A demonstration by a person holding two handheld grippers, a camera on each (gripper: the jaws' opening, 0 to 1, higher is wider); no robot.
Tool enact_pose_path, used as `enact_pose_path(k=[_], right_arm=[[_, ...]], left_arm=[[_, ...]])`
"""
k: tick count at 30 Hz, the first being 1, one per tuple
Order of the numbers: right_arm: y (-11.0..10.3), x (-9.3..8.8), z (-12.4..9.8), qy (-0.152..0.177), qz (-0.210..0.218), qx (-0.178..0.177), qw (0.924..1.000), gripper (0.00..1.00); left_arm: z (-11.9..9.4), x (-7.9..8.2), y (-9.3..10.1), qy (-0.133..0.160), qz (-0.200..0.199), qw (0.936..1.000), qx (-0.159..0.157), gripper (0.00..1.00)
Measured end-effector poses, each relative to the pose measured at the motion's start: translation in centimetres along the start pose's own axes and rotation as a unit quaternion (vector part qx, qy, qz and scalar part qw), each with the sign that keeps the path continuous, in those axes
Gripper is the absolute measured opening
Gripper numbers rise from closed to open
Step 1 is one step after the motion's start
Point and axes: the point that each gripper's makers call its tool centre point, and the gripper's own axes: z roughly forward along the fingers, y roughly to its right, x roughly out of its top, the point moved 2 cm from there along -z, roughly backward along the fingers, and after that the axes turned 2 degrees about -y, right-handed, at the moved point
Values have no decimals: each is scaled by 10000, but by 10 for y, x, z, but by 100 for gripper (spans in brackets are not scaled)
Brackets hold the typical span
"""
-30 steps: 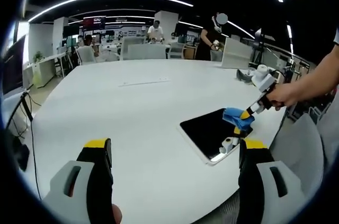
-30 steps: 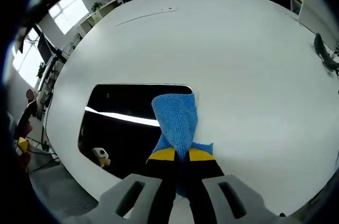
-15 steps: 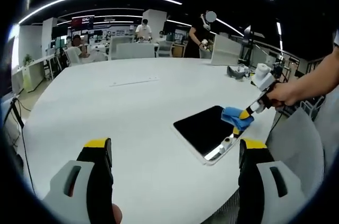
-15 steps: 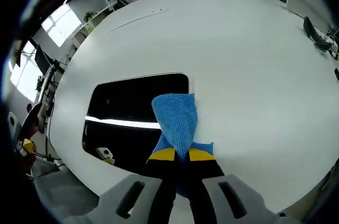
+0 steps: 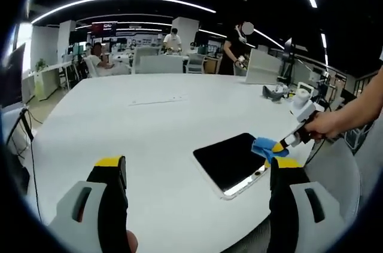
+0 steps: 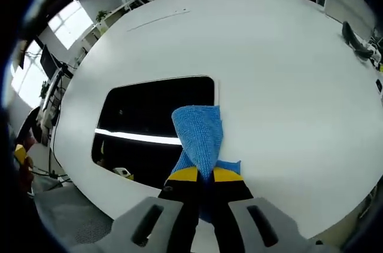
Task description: Wipe the mirror surface with the cleaning cloth until all visible marks leave the cleaned area.
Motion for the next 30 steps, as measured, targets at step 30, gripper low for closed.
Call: enact_pose_path(k=[30], right_arm=[[0, -10, -4, -146, -158, 4, 9998, 0]], left_arm=[[0, -21, -28, -200, 86, 9998, 23, 99]])
